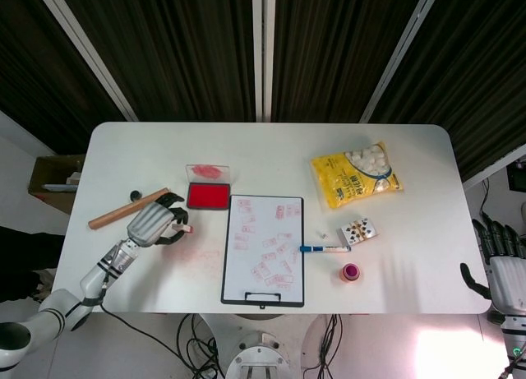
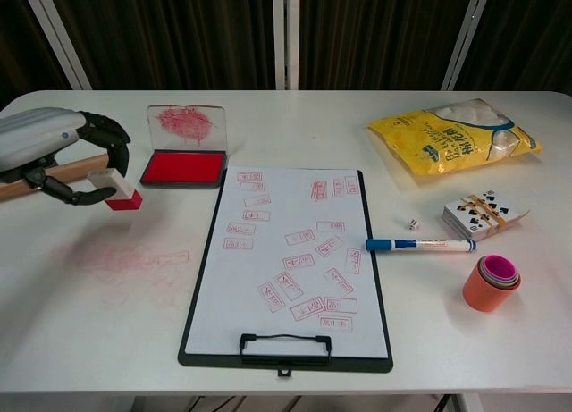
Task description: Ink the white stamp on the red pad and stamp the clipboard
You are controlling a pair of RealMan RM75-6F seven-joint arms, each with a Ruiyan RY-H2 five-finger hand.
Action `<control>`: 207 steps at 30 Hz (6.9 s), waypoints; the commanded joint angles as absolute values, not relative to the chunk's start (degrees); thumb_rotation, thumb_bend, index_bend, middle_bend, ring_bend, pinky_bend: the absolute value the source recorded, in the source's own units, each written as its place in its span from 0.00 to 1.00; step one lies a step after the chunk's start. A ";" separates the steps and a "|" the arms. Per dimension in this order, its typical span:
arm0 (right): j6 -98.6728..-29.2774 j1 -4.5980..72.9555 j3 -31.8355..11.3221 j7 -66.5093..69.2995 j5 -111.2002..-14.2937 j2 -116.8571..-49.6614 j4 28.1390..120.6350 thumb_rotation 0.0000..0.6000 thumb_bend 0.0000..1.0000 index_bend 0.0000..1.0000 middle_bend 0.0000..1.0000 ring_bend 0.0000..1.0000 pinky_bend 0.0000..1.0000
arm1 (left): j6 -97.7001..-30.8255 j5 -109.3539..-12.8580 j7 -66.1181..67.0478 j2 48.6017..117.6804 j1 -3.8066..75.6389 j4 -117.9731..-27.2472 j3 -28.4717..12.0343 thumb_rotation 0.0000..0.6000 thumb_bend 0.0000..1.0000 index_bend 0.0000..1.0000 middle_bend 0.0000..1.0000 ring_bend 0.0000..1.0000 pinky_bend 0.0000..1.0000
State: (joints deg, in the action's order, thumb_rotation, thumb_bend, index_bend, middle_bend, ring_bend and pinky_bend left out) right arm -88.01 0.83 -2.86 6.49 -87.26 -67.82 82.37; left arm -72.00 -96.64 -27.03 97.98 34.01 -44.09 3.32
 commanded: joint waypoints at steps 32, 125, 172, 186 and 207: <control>-87.50 0.36 -3.28 7.17 -85.82 -67.65 81.87 1.00 0.30 0.00 0.00 0.00 0.00 | -55.72 -89.33 -31.54 108.30 47.21 -29.95 -3.19 1.00 0.45 0.68 0.67 0.72 0.73; -86.90 -0.12 -1.89 13.74 -87.27 -69.83 75.68 1.00 0.30 0.00 0.00 0.00 0.00 | -58.62 -80.80 8.71 101.85 40.25 -74.65 -0.38 1.00 0.47 0.72 0.71 0.75 0.74; -86.64 -0.18 -2.25 11.64 -86.43 -69.18 77.44 1.00 0.30 0.00 0.00 0.00 0.00 | -57.07 -83.72 3.55 107.13 37.80 -66.97 -0.68 1.00 0.48 0.73 0.73 0.76 0.75; -86.98 -0.39 -2.52 12.61 -86.18 -68.91 77.32 1.00 0.30 0.00 0.00 0.00 0.00 | -59.04 -84.18 3.39 105.12 37.62 -70.23 -2.63 1.00 0.48 0.73 0.73 0.76 0.75; -86.60 0.42 -2.59 12.73 -87.01 -69.11 77.14 1.00 0.30 0.00 0.00 0.00 0.00 | -71.73 -86.48 -7.19 89.83 25.61 -76.57 2.88 1.00 0.48 0.73 0.73 0.76 0.75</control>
State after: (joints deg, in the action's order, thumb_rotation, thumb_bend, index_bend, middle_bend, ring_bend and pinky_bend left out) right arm -86.58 0.40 -2.60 12.77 -86.97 -69.12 77.10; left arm -70.20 -85.57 -4.72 89.83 27.16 -78.91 1.21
